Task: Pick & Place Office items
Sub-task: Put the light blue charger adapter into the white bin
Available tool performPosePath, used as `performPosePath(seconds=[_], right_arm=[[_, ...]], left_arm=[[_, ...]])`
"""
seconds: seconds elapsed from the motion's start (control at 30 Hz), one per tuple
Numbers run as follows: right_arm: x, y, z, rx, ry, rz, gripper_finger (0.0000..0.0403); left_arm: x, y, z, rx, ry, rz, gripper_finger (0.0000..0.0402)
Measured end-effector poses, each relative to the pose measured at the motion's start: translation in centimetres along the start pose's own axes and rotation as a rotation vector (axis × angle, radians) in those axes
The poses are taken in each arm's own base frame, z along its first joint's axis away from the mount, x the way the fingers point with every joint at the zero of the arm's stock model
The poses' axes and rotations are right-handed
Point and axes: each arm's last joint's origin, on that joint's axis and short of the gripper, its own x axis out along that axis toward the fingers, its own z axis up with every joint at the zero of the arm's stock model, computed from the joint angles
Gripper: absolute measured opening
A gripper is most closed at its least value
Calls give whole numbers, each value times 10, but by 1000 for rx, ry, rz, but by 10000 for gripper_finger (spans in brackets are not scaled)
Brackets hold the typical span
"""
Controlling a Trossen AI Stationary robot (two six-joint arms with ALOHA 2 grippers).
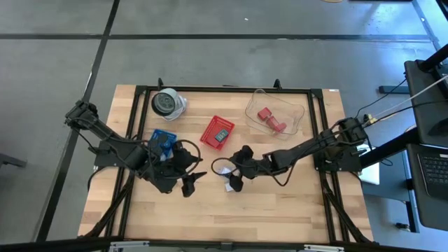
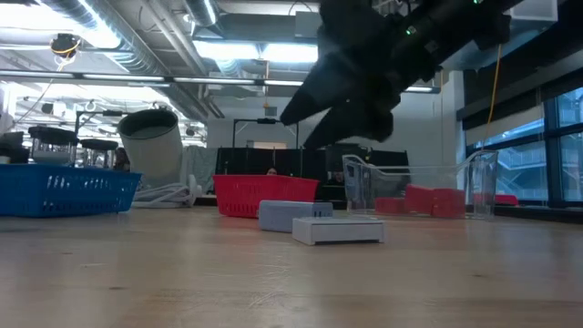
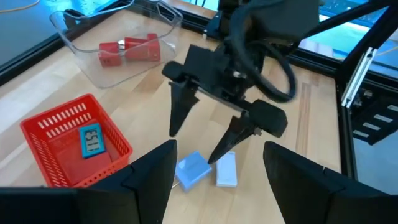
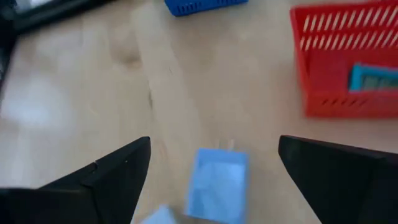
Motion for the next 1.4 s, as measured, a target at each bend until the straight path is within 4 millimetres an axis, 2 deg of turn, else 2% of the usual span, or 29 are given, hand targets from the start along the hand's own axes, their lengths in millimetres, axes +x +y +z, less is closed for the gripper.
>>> performPosePath(seconds=[0.13, 0.57, 1.0, 1.13, 1.4], right_arm=[[7, 1, -9, 68, 31, 6, 358], [40, 0, -42, 9, 70, -33, 358], [53, -7, -51, -37, 85, -49, 355], [53, -7, -51, -40, 86, -50, 326], [53, -7, -51, -42, 84, -53, 212]], left_arm=[[0, 0, 0, 2, 1, 1, 237], [0, 0, 0, 5, 3, 3, 237], [0, 1, 0, 5, -9, 18, 237], [0, 1, 0, 5, -9, 18, 237], [0, 1, 0, 5, -9, 18, 237]])
